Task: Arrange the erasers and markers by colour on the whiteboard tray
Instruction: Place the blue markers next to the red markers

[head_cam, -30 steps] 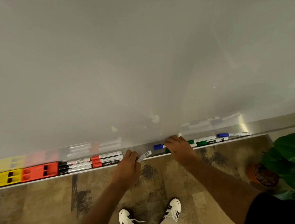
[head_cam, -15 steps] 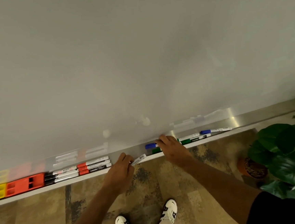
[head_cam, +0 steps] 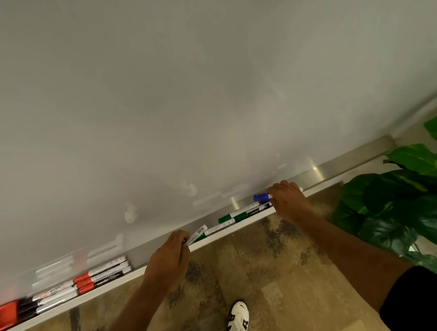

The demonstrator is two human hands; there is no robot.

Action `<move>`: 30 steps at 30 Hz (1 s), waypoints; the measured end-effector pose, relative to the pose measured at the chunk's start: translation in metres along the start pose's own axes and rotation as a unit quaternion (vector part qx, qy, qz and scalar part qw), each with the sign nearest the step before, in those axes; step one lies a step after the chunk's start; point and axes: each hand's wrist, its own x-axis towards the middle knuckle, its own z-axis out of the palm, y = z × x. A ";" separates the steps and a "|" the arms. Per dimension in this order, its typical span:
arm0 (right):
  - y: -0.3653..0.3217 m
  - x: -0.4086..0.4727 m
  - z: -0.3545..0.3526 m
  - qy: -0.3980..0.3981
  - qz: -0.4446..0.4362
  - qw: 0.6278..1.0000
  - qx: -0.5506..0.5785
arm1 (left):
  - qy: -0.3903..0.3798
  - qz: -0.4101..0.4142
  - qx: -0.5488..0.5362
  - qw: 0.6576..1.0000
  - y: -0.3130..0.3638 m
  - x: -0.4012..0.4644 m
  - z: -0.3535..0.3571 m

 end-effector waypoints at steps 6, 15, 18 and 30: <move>0.017 0.002 0.007 -0.034 0.017 0.999 -0.025 | -0.003 0.012 0.025 1.000 0.001 0.008 0.004; 0.018 0.005 0.014 -0.039 0.053 0.998 -0.023 | -0.003 0.022 0.029 0.999 0.015 0.015 0.004; 0.017 0.001 0.013 -0.016 0.074 0.997 -0.022 | 0.007 0.019 0.031 0.999 0.018 0.017 0.000; -0.064 -0.021 0.006 0.059 -0.058 0.993 0.081 | 0.025 0.018 0.009 0.999 -0.023 -0.011 -0.032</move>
